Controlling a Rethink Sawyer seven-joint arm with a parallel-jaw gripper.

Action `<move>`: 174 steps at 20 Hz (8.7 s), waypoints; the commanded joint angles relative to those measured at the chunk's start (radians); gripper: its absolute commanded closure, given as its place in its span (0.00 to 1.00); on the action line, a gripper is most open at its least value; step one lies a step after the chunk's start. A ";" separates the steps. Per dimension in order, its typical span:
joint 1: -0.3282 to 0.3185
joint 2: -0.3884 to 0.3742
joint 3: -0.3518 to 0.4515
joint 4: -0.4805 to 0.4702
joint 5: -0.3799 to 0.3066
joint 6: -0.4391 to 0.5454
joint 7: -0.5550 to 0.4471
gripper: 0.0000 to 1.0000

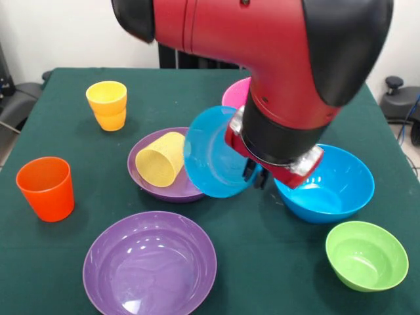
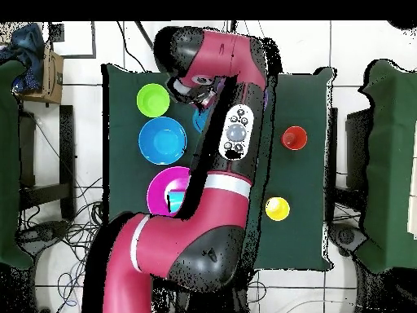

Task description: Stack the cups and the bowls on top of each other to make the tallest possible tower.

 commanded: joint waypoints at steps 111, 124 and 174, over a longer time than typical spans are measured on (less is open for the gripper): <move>0.048 -0.365 0.087 0.993 -0.044 -0.790 0.045 0.00; 0.049 -0.309 0.080 0.930 -0.064 -0.737 0.090 0.00; 0.041 -0.107 -0.074 0.526 -0.021 -0.330 0.219 0.00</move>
